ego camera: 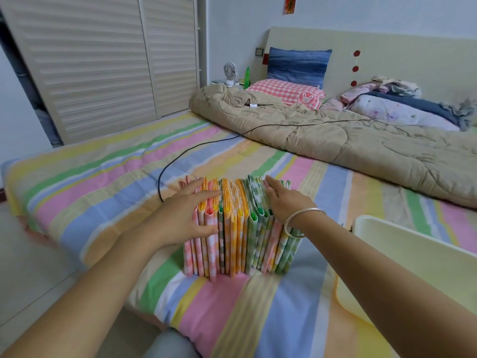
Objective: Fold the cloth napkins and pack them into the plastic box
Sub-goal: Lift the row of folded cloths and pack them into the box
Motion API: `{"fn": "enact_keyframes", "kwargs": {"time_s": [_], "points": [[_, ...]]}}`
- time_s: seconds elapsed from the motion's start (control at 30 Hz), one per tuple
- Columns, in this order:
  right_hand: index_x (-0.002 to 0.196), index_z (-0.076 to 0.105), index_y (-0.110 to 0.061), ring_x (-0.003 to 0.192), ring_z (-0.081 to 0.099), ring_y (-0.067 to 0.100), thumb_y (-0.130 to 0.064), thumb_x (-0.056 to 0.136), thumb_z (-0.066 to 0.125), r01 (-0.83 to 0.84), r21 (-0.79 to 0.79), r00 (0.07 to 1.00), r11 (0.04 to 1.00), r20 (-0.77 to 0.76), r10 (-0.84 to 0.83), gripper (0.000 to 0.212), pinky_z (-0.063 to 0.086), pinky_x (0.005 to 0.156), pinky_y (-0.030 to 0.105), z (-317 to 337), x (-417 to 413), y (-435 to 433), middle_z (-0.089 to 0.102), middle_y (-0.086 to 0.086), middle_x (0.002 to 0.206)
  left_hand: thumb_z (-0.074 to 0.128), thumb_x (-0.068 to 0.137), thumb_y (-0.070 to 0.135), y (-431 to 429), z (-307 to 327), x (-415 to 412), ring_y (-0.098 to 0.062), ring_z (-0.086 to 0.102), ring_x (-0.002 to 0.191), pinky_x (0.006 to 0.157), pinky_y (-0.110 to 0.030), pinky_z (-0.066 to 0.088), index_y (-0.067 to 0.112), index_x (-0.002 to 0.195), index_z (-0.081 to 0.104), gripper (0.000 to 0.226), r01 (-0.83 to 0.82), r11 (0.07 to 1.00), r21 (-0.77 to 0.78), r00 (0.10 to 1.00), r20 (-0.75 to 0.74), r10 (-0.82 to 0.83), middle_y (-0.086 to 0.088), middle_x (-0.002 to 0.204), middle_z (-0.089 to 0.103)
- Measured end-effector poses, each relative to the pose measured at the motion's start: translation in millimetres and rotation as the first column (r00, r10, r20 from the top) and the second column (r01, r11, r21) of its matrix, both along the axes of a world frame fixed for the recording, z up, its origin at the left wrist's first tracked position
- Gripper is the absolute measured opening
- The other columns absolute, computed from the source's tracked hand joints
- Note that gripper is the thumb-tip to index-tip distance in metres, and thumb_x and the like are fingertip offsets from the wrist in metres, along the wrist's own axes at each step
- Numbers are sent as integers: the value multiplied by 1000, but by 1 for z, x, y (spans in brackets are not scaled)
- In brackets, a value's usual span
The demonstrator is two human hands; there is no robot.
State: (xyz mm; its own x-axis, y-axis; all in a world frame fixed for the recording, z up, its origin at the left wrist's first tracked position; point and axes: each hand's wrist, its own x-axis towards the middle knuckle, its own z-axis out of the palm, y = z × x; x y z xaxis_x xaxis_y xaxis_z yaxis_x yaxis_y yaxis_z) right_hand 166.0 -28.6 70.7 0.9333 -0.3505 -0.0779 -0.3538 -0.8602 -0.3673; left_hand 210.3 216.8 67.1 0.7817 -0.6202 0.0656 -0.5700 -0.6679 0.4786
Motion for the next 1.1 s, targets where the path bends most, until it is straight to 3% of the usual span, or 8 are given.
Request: {"fn": "enact_keyframes", "kwargs": {"time_s": [0.17,0.33,0.43,0.53,0.6,0.7,0.9,1.1], "points": [[154,7,-38,135,42,34,-92,71,11,-41,104,993,994,-105,52,99,36,109,47,15,-2,8,37,7,154,75,84,44,-2,1,-2,-12,10,152,118,-29,19,42,152,30,82,2,999,46,1000,31,-4,10,166,2],[155,6,-25,137,38,34,-84,76,41,-4,209,977,978,-209,49,105,34,108,44,36,4,16,26,7,158,74,87,41,-4,3,-7,-15,12,153,119,-33,21,38,152,32,78,-5,998,61,998,68,1,8,167,2],[153,7,-18,136,38,35,-76,75,58,50,224,967,973,-255,9,110,37,104,44,42,12,19,25,11,156,72,65,77,-9,10,-7,-13,9,152,123,-42,19,42,154,24,107,-104,991,-88,986,-141,90,10,166,-4],[151,11,-15,130,43,32,-67,75,66,54,223,970,973,-244,2,108,39,92,38,42,13,21,31,11,151,61,30,101,-6,8,11,-26,47,135,105,-54,45,41,155,13,147,-596,710,-374,733,-614,293,-2,159,32],[151,11,-16,127,45,31,-61,79,68,49,231,973,972,-231,6,102,36,85,34,41,8,21,34,11,148,69,48,91,-3,2,17,-22,70,90,75,-40,58,19,145,44,124,-735,589,-335,518,-838,169,-9,116,64],[153,-5,-22,127,48,34,-59,80,68,33,217,986,976,-169,5,109,41,92,37,32,-9,22,34,13,151,58,80,74,-3,-2,4,-17,57,56,63,-31,52,14,89,65,60,-657,697,-288,440,-897,45,-6,66,58],[147,-28,-32,102,63,34,-61,71,73,81,209,989,975,101,-104,130,50,80,38,4,-65,31,49,10,143,56,57,93,2,-2,-9,-27,56,87,74,-34,55,19,107,59,90,-546,777,-313,426,-903,-64,-11,98,58],[147,-23,-41,85,64,25,-45,67,82,43,333,920,942,354,-168,132,49,64,32,-18,-110,37,56,9,134,46,98,-4,-2,-28,-63,-15,68,67,60,-29,59,10,104,67,26,-554,703,-446,631,-776,5,-7,86,73]]}}
